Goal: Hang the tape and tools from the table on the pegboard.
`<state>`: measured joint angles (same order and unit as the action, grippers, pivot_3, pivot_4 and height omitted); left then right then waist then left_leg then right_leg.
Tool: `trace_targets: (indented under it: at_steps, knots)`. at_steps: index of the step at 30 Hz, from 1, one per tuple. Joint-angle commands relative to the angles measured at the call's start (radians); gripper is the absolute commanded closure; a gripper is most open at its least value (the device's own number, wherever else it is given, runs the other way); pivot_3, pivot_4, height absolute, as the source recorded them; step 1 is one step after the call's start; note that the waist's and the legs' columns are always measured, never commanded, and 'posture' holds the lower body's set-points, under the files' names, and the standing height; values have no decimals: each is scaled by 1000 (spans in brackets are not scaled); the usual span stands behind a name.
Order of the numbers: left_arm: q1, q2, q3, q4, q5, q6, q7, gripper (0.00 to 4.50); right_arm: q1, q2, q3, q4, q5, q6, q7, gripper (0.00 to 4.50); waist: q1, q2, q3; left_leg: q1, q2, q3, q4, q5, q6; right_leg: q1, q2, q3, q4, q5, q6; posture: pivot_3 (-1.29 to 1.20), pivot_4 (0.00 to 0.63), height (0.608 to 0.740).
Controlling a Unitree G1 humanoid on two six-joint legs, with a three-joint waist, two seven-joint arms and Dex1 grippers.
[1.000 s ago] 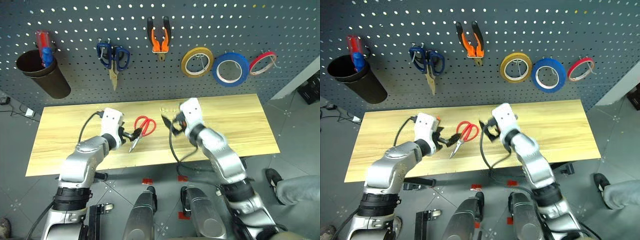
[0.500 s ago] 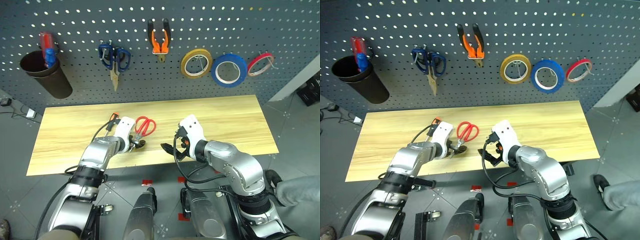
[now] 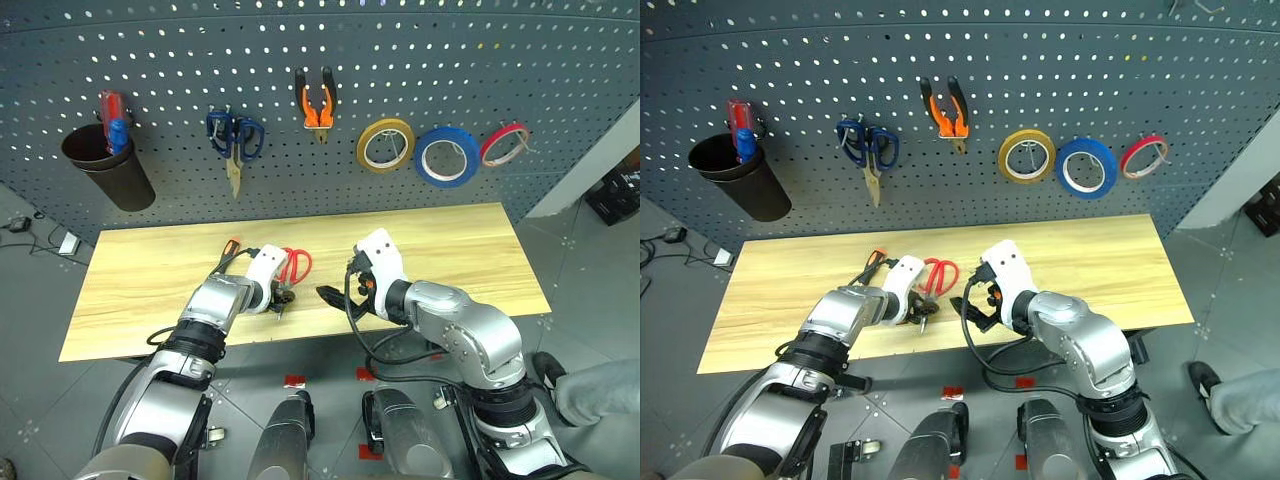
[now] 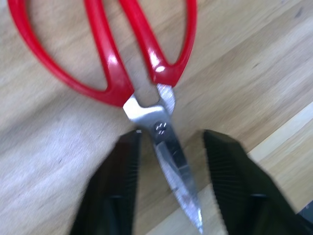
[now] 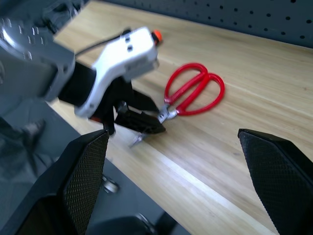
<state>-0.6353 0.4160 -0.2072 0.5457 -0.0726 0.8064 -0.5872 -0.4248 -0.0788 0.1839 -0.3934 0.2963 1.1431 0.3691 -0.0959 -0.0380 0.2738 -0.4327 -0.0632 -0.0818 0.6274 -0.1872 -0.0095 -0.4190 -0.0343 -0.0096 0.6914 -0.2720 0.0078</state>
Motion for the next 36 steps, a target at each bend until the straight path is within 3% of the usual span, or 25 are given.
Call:
trace_targets:
  at_steps: [1,3,8,12,16,20,23,36]
  knots:
    - [30,6,-5,37,25,-18,-2,3810,-10,7,-33,-15,36,-1,1,0,-1,1,-1,0,0,0,0,0,0,0,0,0,0,0,0,-236,227,740]
    - [30,7,0,39,31,-43,1,4103,-6,1,-31,-21,43,-7,8,0,-3,2,-2,0,0,0,0,0,0,0,0,0,0,0,0,-238,226,740]
    - [46,8,40,25,26,-108,35,4103,9,-9,-22,-43,68,-27,18,0,-7,2,-2,0,0,0,0,0,0,0,0,0,1,0,0,-238,223,740]
    - [113,11,126,-93,2,-204,97,4103,19,-29,-6,-60,75,-60,32,0,-15,2,-3,0,0,0,0,0,0,-1,0,1,1,0,0,-241,220,740]
    - [207,25,179,-264,-1,-253,135,4103,24,-68,19,-76,61,-125,51,0,-19,2,-3,-1,0,0,0,0,0,-1,0,0,1,0,0,-243,217,740]
    - [493,69,210,-658,45,-419,170,4103,25,-191,90,-140,-32,-311,89,0,-30,2,-3,-1,1,2,0,-1,1,-1,0,2,0,0,0,-243,220,740]
    - [619,57,250,-820,50,-435,216,4103,34,-224,97,-177,-40,-353,91,0,-25,2,-3,-1,1,2,0,-2,2,-1,0,2,-2,0,0,-239,220,740]
    - [752,37,268,-1118,228,-561,382,4103,-8,-240,96,-191,-115,-503,60,0,-15,1,-4,0,2,2,2,-1,4,4,0,0,-7,2,3,-241,211,740]
